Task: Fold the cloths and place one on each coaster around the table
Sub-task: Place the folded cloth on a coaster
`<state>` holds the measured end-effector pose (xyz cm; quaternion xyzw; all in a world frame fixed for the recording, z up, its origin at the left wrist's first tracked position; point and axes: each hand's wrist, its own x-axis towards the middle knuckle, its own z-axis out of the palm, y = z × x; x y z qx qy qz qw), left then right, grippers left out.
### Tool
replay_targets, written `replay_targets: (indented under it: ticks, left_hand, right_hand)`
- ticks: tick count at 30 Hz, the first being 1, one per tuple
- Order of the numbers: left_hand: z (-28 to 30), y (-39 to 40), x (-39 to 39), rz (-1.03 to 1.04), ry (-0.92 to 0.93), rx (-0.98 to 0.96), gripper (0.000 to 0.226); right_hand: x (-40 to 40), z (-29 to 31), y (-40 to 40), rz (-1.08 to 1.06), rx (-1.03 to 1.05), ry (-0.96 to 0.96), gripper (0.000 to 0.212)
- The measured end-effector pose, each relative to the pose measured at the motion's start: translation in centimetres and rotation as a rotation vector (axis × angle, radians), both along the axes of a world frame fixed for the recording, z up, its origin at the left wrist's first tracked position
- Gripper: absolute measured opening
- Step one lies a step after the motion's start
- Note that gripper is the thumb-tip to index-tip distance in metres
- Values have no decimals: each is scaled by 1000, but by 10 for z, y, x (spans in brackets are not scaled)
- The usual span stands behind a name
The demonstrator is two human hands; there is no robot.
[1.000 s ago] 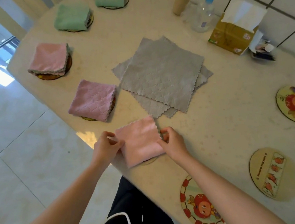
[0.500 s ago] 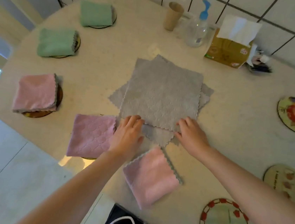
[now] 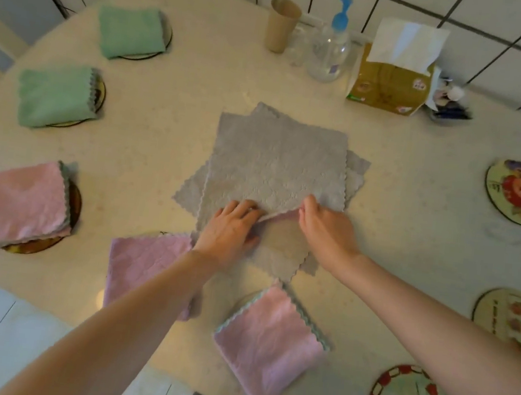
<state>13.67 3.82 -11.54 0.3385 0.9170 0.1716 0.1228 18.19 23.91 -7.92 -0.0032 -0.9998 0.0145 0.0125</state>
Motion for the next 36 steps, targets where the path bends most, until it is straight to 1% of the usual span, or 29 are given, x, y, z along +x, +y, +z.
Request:
replay_targets:
  ticks: [1, 3, 5, 6, 7, 8, 10, 11, 12, 14, 16, 17, 18, 20, 21, 24, 27, 29, 33, 36]
  left_hand:
    - [0, -4, -8, 19, -47, 55, 39]
    - [-4, -21, -25, 34, -55, 77, 34]
    - [-2, -36, -40, 26, -21, 53, 30]
    - [2, -42, -45, 29, -8, 41, 27]
    - [7, -46, -51, 33, -1, 32, 23]
    - [12, -49, -57, 45, 0, 32, 21]
    - [23, -51, -65, 96, 13, 79, 20]
    - [30, -49, -68, 142, 25, 116, 20]
    - [37, -46, -71, 197, 49, 158, 21]
    - [53, -38, -74, 317, 77, 256, 25]
    - [71, -24, -71, 414, 15, 393, 27]
    - [80, -17, -69, 451, -37, 459, 26]
    - [89, -8, -64, 479, -76, 516, 25]
    - [102, 8, -51, 522, -80, 604, 24]
    - [108, 13, -45, 542, -42, 618, 24]
    - [121, 36, -12, 538, 148, 551, 23]
    - [126, 64, 39, 480, 252, 520, 20]
    - [124, 79, 72, 447, 256, 518, 17]
    - [105, 121, 166, 373, 218, 475, 16]
    - [86, 135, 233, 350, 225, 254, 21]
  right_hand:
    - [-4, 4, 3, 19, -41, 22, 28]
    - [-10, 10, 13, 111, -110, -33, 29]
    - [-15, 16, 27, 162, -175, -269, 35]
    - [-16, 19, 34, 199, -166, -359, 37]
    - [-16, 19, 40, 220, -145, -405, 33]
    - [-15, 19, 45, 213, -127, -408, 26]
    - [-14, 17, 58, 155, -96, -327, 10]
    - [-15, 17, 63, 118, -91, -258, 9]
    - [-15, 19, 69, 60, -133, -175, 10]
    - [-20, 30, 78, -110, -364, -10, 17]
    - [-22, 44, 83, -223, -620, 133, 30]
    - [-22, 51, 85, -248, -688, 174, 33]
    - [-19, 58, 88, -247, -707, 207, 34]
    - [-9, 70, 96, -197, -715, 281, 30]
    - [-3, 74, 101, -172, -732, 319, 29]
    - [27, 83, 129, -88, -766, 439, 27]
    - [69, 88, 165, -25, -768, 466, 27]
    - [98, 89, 185, 2, -759, 432, 27]
    - [191, 82, 240, 76, -723, 308, 29]
    - [254, 62, 271, 97, -664, 160, 30]
